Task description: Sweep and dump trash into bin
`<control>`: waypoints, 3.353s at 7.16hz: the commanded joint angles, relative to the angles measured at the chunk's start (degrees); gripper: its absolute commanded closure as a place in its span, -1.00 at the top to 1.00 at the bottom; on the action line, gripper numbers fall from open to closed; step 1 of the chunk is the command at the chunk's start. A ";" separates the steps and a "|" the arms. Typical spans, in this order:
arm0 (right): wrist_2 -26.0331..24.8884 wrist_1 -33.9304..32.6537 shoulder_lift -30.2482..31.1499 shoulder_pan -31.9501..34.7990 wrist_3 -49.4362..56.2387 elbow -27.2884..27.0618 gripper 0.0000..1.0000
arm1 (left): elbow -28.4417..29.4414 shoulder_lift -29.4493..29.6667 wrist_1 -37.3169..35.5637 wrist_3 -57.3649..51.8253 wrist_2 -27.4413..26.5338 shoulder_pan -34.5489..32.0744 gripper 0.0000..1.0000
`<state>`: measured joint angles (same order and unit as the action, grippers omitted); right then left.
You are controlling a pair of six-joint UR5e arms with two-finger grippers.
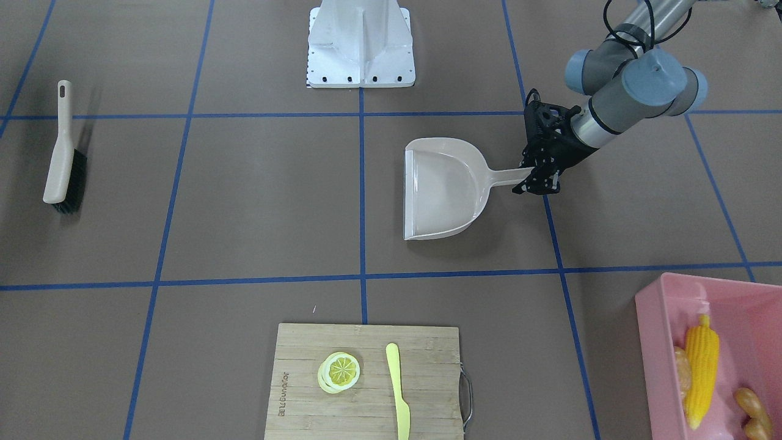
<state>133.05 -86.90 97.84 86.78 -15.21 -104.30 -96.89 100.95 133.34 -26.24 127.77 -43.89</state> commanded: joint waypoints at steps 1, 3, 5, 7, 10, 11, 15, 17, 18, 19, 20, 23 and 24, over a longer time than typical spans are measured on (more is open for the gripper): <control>0.19 0.15 -0.10 -0.21 0.18 0.94 1.00 | 0.12 0.21 -1.23 0.23 0.02 0.04 -0.44; 0.10 0.15 -0.10 -0.21 0.18 0.86 1.00 | 0.03 0.21 -1.50 -0.12 0.02 0.04 -0.05; 0.36 0.15 -0.10 -0.21 0.09 0.94 1.00 | -0.41 0.13 -1.59 0.05 0.02 -0.05 0.97; 0.72 0.15 -0.02 -0.21 0.00 0.94 1.00 | -1.19 -0.05 -1.50 -0.04 0.63 -0.31 0.97; 0.72 0.15 -0.02 -0.21 0.00 1.03 1.00 | -4.44 -1.28 -1.76 0.40 -0.33 -2.50 0.97; 0.72 0.15 -0.02 -0.21 0.00 1.03 1.00 | -8.98 -2.67 -5.60 0.93 -1.64 -4.34 0.97; 0.45 0.15 0.07 -0.21 0.00 1.12 1.00 | -16.32 -6.79 -36.78 7.86 -1.56 -21.53 0.97; 0.54 0.06 0.07 -0.21 -0.26 1.12 1.00 | -15.70 -8.14 -45.21 8.14 -2.70 -27.44 0.97; 0.54 0.06 0.07 -0.21 -0.26 1.21 1.00 | -15.01 -8.57 -46.93 8.14 -2.79 -30.00 0.97; 0.63 0.06 0.07 -0.21 -0.26 1.12 1.00 | -11.17 -9.27 -48.07 8.66 -3.75 -32.37 0.97; 0.72 0.15 0.07 -0.21 -0.26 1.03 1.00 | -6.78 -9.02 -48.00 11.54 -3.58 -36.05 0.97; 0.72 0.06 0.16 -0.21 0.00 1.12 1.00 | 0.56 -11.47 -46.85 19.01 11.26 -43.19 0.97; 0.54 0.06 0.16 -0.21 0.09 1.12 1.00 | 0.65 -11.65 -46.77 24.60 11.27 -44.42 0.97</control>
<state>133.73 -86.80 98.00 86.57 -15.28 -103.19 -96.92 89.76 86.40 -7.13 137.30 -86.16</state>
